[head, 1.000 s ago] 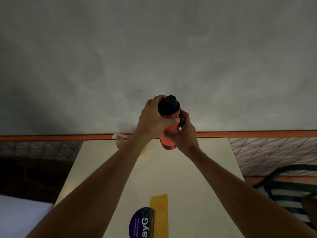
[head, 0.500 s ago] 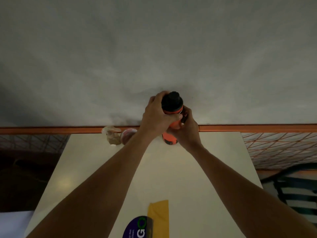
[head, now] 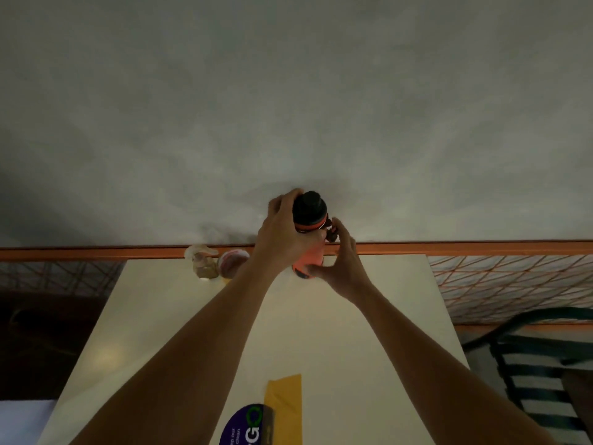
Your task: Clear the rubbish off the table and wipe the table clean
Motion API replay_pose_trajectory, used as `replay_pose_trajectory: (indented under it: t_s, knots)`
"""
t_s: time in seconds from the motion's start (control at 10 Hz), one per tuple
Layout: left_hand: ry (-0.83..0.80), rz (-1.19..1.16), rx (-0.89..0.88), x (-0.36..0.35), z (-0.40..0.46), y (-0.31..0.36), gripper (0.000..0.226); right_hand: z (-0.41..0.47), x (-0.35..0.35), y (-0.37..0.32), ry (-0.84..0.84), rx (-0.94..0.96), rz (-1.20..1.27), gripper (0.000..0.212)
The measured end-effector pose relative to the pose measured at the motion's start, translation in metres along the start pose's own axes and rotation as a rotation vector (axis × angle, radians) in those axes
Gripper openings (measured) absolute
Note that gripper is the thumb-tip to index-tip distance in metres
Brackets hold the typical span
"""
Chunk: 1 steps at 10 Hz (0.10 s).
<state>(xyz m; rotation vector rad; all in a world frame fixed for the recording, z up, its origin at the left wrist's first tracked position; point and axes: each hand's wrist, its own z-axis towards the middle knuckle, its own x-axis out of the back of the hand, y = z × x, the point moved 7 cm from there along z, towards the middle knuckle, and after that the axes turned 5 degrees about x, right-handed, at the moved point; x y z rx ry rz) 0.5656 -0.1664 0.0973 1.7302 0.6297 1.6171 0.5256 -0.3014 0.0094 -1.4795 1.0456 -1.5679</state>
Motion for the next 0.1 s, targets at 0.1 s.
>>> replay_pose_trajectory:
  t_s: [0.1]
  knots:
    - [0.001,0.021,0.030,0.0051,-0.0106,0.0048,0.105,-0.0271,0.0111,0.0093,-0.055,-0.112,-0.033,0.124]
